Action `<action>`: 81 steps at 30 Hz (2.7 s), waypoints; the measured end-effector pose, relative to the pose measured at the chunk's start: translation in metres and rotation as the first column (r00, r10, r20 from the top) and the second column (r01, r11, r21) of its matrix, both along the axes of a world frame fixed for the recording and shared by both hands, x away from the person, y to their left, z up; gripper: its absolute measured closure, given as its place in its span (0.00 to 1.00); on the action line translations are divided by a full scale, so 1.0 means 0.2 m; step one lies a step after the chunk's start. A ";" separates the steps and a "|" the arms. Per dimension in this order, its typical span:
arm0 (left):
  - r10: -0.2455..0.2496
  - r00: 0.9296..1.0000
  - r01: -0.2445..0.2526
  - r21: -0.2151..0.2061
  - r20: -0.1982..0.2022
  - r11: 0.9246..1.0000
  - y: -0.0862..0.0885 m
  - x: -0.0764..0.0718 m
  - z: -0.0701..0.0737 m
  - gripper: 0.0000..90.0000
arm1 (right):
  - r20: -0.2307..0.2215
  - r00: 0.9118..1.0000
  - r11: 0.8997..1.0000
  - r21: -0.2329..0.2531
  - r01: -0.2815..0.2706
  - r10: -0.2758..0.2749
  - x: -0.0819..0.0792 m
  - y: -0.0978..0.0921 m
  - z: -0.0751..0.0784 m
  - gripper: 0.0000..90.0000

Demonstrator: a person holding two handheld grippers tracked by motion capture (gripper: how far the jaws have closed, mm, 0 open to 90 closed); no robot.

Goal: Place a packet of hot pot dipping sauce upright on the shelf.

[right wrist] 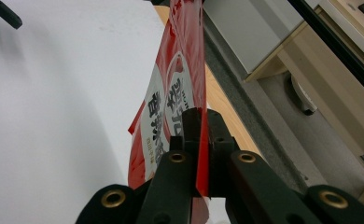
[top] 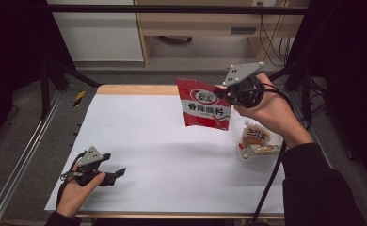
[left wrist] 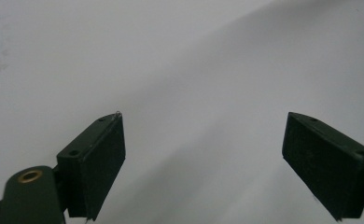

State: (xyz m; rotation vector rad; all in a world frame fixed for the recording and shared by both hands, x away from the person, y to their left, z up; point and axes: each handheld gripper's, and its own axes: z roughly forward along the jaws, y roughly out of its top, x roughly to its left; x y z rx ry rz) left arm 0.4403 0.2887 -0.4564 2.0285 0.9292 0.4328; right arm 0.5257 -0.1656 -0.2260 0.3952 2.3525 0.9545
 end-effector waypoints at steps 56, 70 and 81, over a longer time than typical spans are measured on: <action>0.011 1.000 -0.011 0.013 -0.001 1.000 0.00 0.00 0.00 0.15 | 0.039 0.960 0.956 0.101 0.274 -0.279 0.16 -0.51 -0.13 1.00; 0.010 1.000 -0.010 0.014 0.004 1.000 0.01 0.00 0.00 0.15 | 0.019 0.943 0.939 0.099 0.328 -0.331 0.14 -0.60 -0.16 1.00; 0.005 1.000 -0.005 0.016 0.009 1.000 0.01 0.00 0.01 0.15 | 0.000 0.930 0.926 0.091 0.366 -0.367 0.13 -0.67 -0.19 1.00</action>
